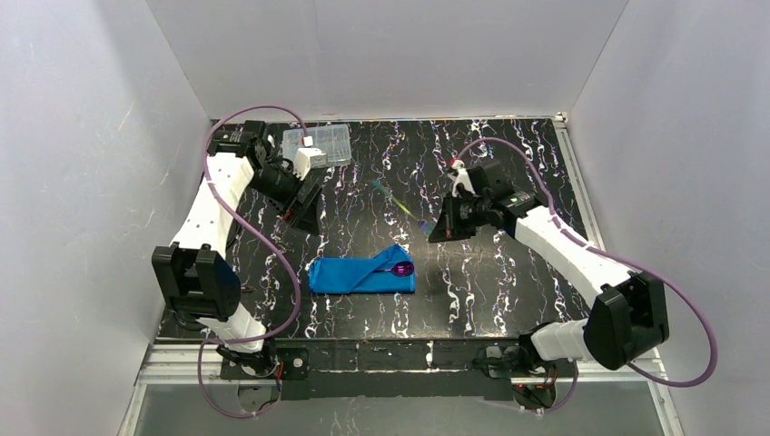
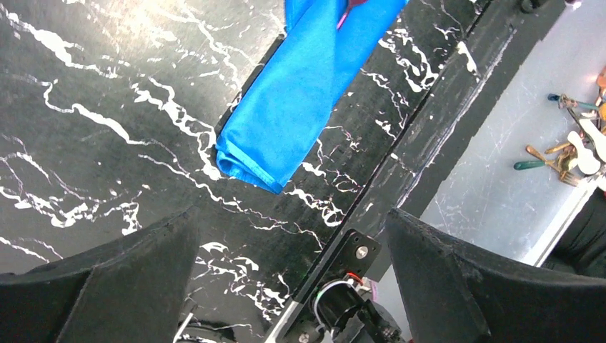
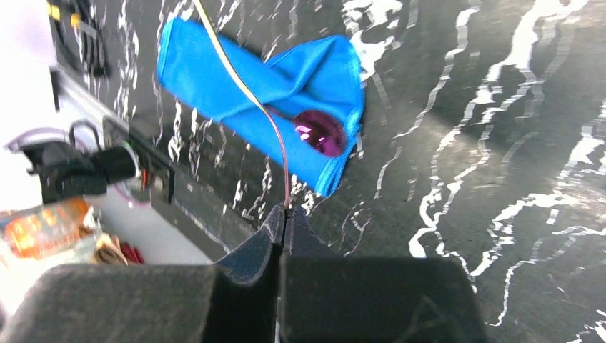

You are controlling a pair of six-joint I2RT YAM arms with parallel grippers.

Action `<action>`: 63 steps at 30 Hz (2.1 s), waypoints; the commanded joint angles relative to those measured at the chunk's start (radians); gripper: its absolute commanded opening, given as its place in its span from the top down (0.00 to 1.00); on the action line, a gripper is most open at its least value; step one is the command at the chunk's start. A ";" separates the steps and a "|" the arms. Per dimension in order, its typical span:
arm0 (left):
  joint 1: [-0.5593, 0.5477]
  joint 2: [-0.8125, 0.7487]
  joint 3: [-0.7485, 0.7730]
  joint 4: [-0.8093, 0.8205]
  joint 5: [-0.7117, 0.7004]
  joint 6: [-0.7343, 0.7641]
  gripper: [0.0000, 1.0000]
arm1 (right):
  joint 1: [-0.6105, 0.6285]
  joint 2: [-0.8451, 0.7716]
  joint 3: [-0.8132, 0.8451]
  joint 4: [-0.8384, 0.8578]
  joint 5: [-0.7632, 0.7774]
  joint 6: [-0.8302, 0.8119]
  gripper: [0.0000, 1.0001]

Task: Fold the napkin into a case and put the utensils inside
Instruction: Pass from the right arm to the left

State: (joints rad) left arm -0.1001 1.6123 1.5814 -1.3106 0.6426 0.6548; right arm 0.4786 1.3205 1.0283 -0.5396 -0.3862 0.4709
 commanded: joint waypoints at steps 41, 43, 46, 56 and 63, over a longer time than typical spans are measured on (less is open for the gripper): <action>-0.105 -0.052 -0.132 -0.370 0.100 0.556 0.03 | 0.405 0.266 0.367 -0.289 -0.230 -0.387 0.99; -0.117 -0.078 -0.139 -0.372 0.103 0.554 0.03 | 0.404 0.280 0.378 -0.295 -0.223 -0.405 0.99; -0.132 -0.102 -0.131 -0.372 0.104 0.550 0.02 | 0.404 0.311 0.390 -0.315 -0.214 -0.433 0.99; -0.178 -0.093 -0.202 -0.371 0.065 0.548 0.08 | 0.404 0.341 0.444 -0.288 -0.171 -0.427 0.99; -0.178 -0.032 -0.204 -0.369 0.029 0.555 0.35 | 0.389 0.330 0.424 -0.263 -0.169 -0.419 0.99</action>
State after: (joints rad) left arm -0.2787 1.5669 1.3808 -1.4963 0.6861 1.1862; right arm 0.8780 1.6726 1.4322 -0.8280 -0.5491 0.0658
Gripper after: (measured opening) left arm 0.708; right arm 0.032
